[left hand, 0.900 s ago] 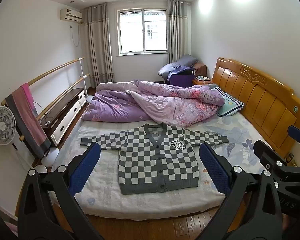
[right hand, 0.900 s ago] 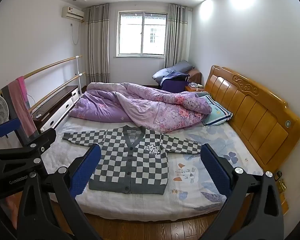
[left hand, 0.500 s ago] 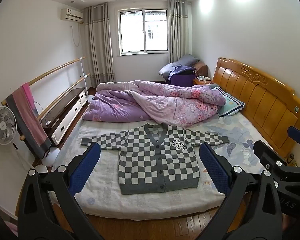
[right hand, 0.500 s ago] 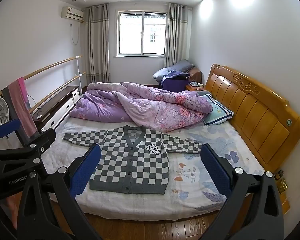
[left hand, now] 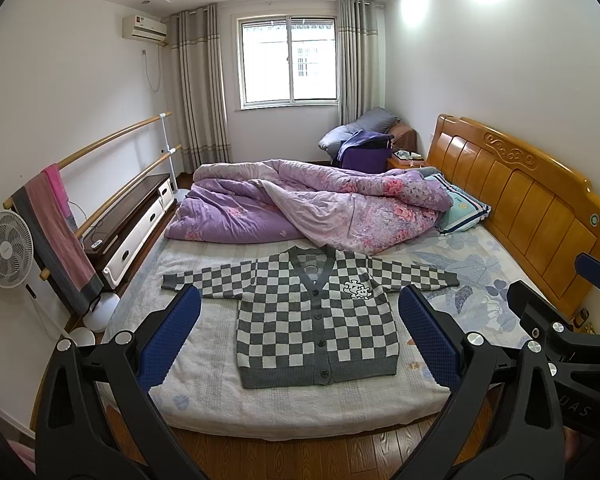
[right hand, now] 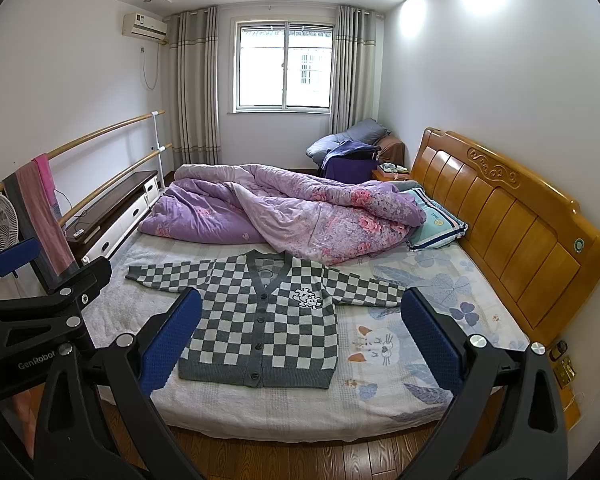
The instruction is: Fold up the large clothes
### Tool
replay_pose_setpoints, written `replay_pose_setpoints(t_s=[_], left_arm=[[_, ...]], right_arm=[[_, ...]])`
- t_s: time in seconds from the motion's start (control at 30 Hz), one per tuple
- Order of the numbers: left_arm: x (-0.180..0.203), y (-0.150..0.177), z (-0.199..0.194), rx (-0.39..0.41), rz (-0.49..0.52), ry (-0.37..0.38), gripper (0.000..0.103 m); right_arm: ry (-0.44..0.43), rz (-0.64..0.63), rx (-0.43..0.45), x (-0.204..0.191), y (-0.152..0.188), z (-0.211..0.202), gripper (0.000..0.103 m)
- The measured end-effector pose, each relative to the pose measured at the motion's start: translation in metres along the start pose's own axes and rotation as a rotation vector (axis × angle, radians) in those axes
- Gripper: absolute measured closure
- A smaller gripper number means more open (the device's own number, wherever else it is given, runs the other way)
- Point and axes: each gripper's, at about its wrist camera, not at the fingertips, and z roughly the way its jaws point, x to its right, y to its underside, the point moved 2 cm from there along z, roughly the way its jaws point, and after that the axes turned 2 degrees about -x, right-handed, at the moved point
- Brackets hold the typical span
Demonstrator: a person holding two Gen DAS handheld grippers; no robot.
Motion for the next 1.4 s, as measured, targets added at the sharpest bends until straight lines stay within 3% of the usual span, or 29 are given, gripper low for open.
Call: replay_pose_setpoints(t_s=[0.87,1.0,1.4], left_arm=[[-0.005,0.003,0.003,-0.001,0.002,-0.002,0.005],[-0.03,0.01,0.017,0.002,0.006,-0.008,0.005],[-0.041,0.005,0.033,-0.013,0.008,0.006,0.005]], right_arm=[[0.001,-0.004,-0.01,-0.009,0.0,0.012,0.007],[0.004,-0.007,-0.014,-0.011,0.0,0.014,0.007],[0.017,-0.009,-0.028,-0.021,-0.004,0.022,0.007]])
